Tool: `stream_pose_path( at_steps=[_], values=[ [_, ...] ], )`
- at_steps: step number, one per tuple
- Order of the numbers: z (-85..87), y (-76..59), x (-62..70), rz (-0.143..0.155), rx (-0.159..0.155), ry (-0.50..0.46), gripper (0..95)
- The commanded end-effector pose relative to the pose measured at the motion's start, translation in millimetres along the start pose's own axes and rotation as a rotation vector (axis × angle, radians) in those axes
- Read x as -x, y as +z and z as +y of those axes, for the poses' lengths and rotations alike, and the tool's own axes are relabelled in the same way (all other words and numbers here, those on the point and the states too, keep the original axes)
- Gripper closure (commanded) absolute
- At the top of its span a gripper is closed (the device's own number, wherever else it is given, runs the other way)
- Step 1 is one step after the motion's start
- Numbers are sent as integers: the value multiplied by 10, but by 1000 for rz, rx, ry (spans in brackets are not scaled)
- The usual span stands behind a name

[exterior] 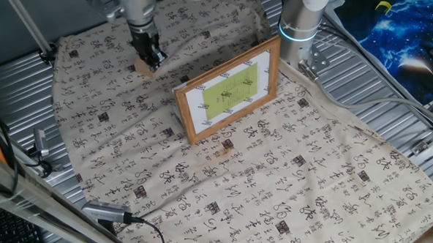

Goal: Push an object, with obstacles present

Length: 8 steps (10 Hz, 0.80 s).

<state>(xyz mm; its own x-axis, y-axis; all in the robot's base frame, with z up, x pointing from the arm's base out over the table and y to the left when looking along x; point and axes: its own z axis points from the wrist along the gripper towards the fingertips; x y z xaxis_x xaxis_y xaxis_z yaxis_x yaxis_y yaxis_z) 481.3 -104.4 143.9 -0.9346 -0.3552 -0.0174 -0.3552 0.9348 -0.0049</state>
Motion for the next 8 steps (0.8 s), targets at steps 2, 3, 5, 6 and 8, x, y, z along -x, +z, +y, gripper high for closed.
stream_pose_path(
  at_steps=[2,3,5,6,8],
  values=[
    [-114,54,-86,-6,-13,-66,950],
    [-123,42,-76,-9,-8,-60,950],
    [-133,27,-89,-9,-10,-52,950],
    [-138,20,-96,-9,-10,-49,950],
    [-149,2,-119,-8,-14,-48,950]
  ],
)
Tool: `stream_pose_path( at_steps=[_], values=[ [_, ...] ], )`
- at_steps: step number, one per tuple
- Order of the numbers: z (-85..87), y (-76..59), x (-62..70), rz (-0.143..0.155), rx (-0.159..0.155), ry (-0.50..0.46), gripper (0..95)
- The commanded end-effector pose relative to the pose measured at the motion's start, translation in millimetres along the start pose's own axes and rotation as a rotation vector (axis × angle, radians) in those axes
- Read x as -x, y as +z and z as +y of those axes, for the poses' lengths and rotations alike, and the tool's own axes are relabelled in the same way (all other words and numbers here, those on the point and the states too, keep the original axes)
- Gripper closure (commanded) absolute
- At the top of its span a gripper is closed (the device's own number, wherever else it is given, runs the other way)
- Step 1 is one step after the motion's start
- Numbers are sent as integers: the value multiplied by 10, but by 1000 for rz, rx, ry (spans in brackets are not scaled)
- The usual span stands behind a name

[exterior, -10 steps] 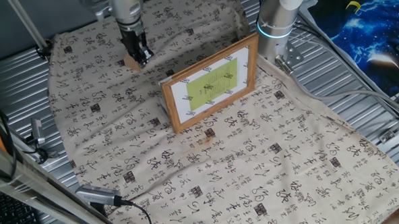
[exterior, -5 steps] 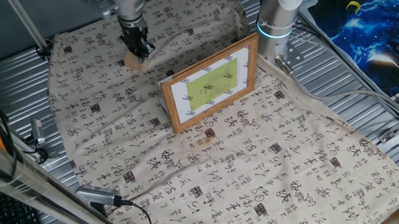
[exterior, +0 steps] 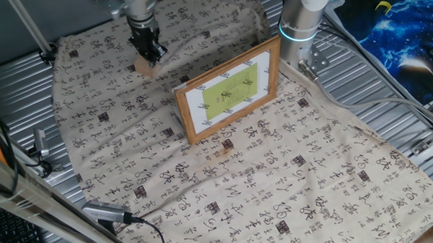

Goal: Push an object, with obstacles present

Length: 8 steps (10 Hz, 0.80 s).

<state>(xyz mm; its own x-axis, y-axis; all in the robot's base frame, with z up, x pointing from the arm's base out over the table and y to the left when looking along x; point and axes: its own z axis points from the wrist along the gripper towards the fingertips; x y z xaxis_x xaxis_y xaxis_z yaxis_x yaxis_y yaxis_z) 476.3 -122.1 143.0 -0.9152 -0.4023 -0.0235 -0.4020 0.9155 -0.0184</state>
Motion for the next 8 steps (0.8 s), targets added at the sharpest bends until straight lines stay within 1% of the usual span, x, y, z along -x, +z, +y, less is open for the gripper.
stream_pose_path(
  at_steps=[1,4,6,8],
  values=[
    [-3,-10,-15,-3,-1,2,950],
    [-11,-24,-33,-2,-4,23,950],
    [-19,-27,-15,-2,-4,35,950],
    [-34,-45,9,9,-11,33,950]
  ],
)
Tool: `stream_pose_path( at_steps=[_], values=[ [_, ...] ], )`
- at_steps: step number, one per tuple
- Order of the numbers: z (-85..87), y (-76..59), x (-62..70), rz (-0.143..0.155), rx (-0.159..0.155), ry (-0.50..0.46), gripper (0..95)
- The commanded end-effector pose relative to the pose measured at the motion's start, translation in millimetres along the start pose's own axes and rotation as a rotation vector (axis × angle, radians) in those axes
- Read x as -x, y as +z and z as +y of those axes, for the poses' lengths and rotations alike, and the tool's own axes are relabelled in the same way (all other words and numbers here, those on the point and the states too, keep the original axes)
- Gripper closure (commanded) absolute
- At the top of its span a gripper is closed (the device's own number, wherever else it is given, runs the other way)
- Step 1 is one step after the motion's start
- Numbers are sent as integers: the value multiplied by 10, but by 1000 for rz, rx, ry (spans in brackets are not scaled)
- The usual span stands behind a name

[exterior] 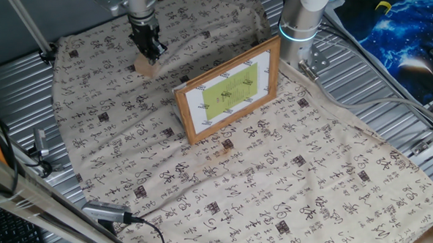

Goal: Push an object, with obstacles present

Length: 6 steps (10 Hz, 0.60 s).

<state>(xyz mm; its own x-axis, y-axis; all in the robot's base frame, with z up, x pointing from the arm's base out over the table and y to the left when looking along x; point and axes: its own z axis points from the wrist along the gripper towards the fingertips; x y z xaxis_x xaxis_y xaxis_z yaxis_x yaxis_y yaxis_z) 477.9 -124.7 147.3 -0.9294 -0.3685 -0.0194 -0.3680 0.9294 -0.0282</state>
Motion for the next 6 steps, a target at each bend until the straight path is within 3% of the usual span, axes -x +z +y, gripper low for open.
stream_pose_path(
  at_steps=[1,6],
  values=[
    [-4,-5,5,4,-1,-9,950],
    [-11,-2,1,15,-25,-62,950]
  ],
)
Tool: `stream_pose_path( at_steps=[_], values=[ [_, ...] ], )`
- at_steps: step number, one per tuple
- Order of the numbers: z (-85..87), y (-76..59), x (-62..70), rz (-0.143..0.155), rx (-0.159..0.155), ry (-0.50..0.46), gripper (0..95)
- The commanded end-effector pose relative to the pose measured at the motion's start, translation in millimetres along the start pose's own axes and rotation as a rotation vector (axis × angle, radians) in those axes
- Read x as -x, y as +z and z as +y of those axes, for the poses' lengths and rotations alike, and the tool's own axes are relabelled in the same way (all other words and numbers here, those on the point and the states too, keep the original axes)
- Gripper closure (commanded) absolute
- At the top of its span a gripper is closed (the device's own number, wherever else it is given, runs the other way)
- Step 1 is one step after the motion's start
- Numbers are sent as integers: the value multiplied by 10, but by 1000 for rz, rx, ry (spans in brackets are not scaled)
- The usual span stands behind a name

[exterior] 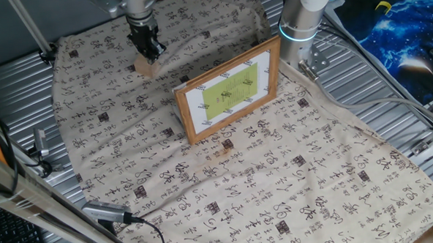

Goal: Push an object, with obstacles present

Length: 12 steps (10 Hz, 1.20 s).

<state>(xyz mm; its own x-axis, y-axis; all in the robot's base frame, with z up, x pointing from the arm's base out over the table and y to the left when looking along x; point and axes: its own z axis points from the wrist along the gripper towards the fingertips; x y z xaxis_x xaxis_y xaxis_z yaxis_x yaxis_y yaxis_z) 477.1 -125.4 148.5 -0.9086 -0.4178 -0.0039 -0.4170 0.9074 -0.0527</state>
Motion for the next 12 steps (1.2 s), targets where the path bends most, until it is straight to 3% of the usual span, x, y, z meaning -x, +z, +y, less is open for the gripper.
stream_pose_path(
  at_steps=[1,6,9,12],
  values=[
    [-10,4,4,0,-1,-12,950],
    [-10,4,3,-15,5,-77,950],
    [-10,4,3,-37,49,-88,950],
    [-10,4,3,-10,36,-3,950]
  ],
)
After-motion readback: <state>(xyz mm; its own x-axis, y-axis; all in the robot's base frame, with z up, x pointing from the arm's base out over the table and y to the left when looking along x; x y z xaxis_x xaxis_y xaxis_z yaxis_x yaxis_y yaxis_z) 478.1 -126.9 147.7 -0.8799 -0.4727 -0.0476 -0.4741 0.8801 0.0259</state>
